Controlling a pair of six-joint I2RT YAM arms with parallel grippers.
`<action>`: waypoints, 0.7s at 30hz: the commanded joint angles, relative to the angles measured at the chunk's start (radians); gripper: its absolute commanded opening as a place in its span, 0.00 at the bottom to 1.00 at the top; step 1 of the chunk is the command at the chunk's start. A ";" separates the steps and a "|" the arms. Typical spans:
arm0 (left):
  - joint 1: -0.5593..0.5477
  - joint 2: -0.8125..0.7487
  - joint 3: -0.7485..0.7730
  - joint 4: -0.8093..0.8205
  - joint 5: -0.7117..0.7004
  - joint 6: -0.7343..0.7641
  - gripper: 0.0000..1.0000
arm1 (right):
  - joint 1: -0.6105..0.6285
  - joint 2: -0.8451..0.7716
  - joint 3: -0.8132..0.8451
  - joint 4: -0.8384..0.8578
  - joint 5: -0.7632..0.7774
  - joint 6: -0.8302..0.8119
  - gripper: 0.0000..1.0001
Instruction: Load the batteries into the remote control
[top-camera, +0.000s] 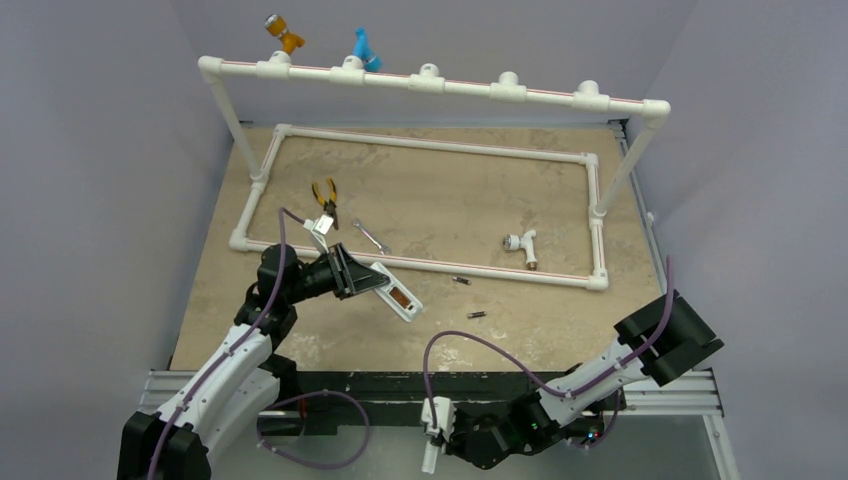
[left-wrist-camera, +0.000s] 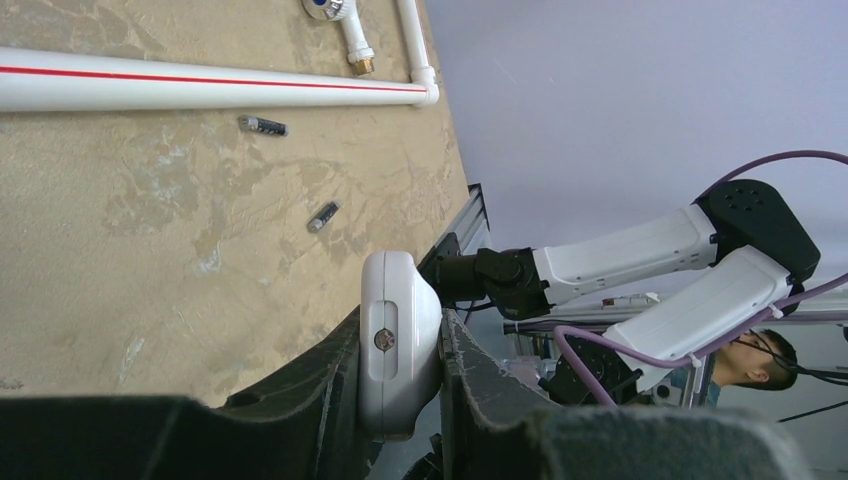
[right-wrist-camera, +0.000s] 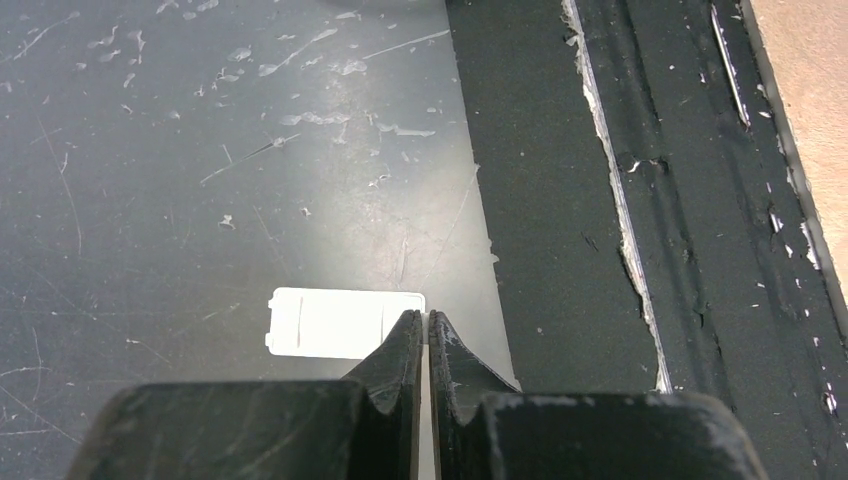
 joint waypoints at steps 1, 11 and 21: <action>0.012 -0.013 -0.003 0.047 0.023 0.004 0.00 | 0.000 -0.033 0.031 0.009 0.044 -0.011 0.00; 0.021 -0.015 0.016 0.017 0.029 0.018 0.00 | -0.188 -0.283 0.034 -0.206 0.257 -0.034 0.00; 0.033 -0.046 0.038 -0.035 0.028 0.032 0.00 | -0.661 -0.288 0.140 -0.429 0.348 -0.022 0.00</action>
